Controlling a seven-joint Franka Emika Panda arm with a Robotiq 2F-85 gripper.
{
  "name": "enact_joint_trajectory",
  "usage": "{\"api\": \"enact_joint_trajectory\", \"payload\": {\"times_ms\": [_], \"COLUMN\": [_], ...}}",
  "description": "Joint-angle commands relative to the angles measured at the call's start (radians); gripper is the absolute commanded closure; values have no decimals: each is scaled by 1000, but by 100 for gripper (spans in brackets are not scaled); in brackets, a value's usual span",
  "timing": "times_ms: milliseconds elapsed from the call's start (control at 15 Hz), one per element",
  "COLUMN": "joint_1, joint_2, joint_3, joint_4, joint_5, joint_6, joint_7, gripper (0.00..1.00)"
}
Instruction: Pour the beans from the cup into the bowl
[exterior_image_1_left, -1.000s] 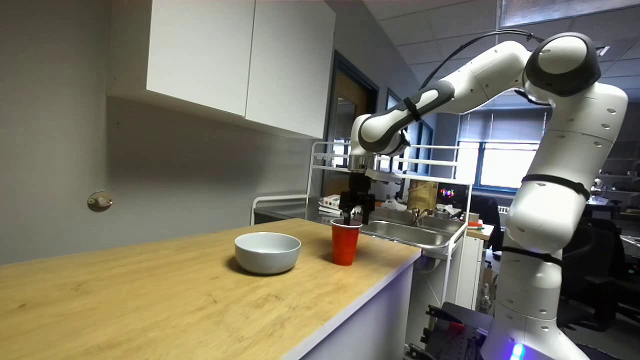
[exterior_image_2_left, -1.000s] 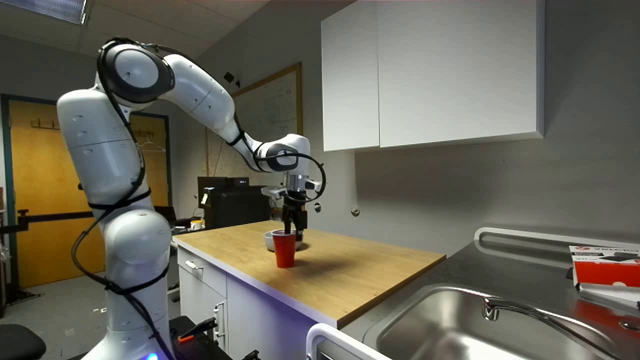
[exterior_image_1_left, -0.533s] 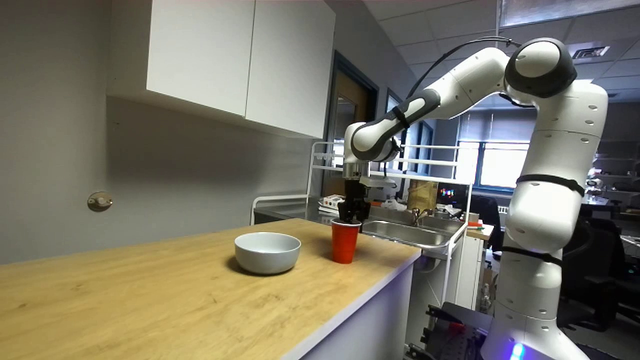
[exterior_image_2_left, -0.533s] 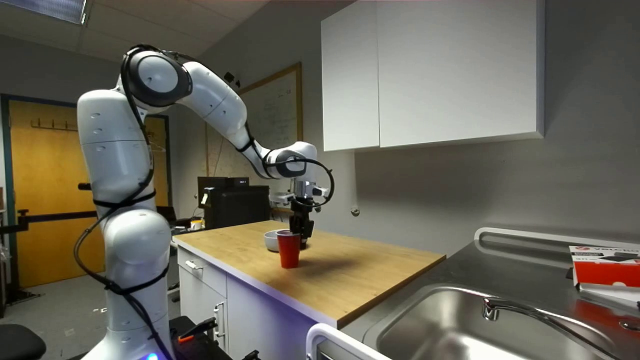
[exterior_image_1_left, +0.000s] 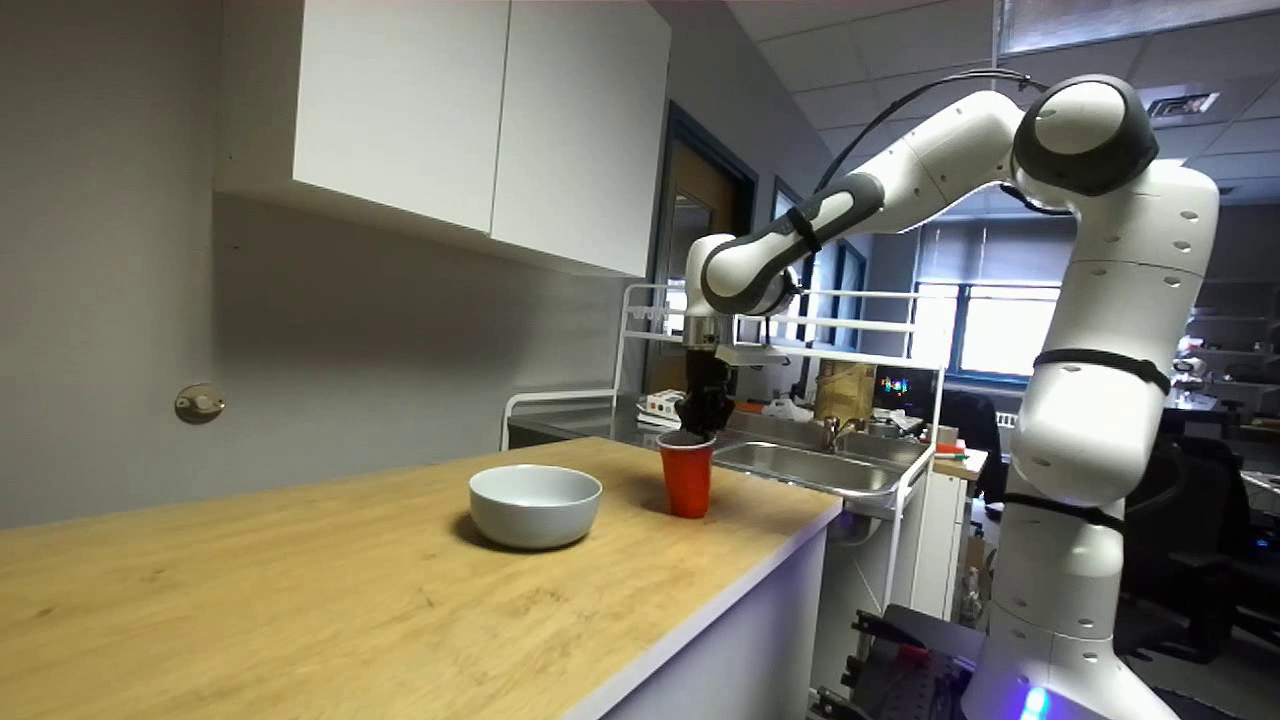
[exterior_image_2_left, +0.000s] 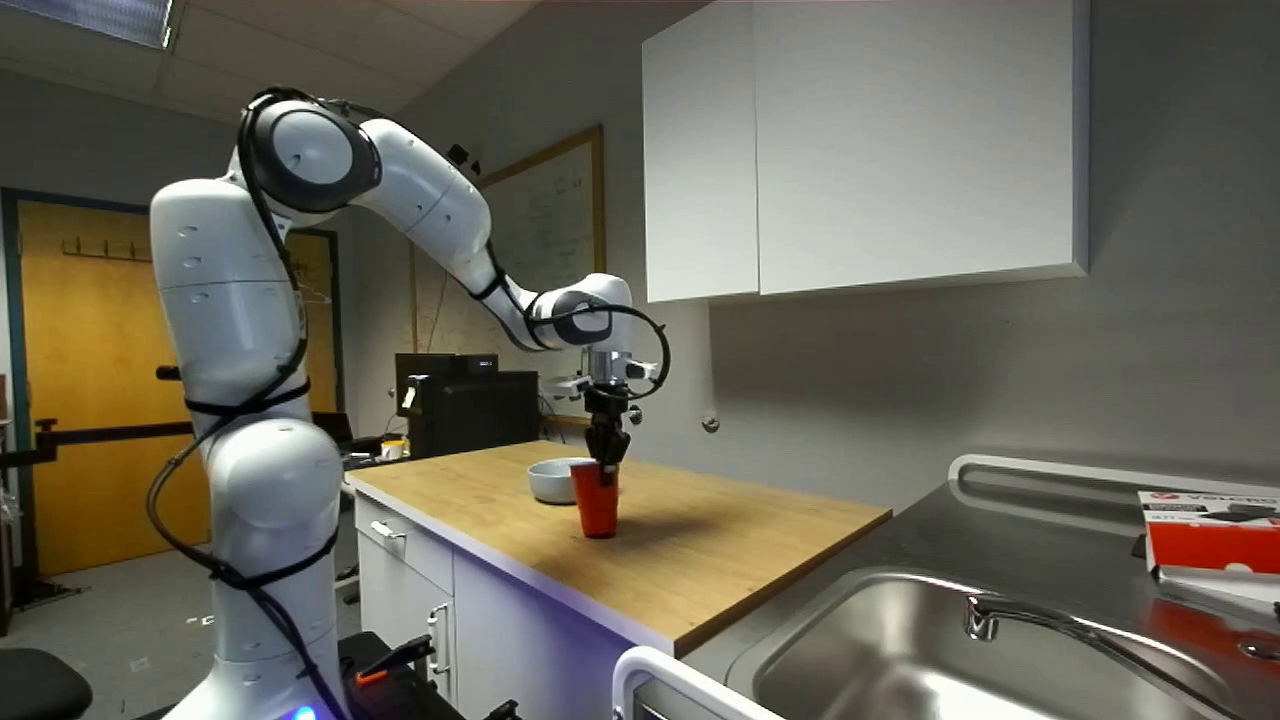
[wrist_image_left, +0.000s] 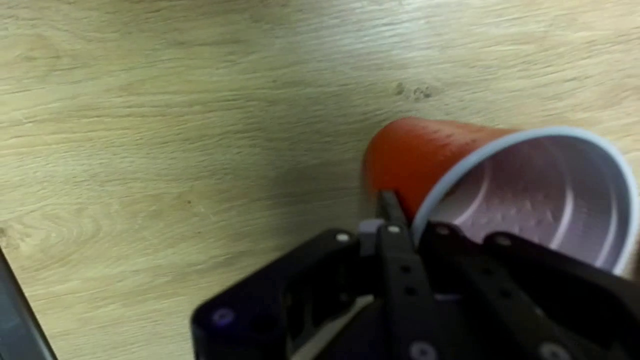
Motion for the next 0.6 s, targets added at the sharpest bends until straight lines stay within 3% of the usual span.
{"api": "enact_joint_trajectory", "payload": {"times_ms": [0,200,533], "joint_1": [27,56,68], "joint_2": [-67,-127,-157], "joint_3": [37,92,208], "joint_4": [1,-11,3], "joint_5": [-24,-34,-134], "joint_6": [-8,53,136], "joint_7": [85,180,360], "gripper": [95,91,94]}}
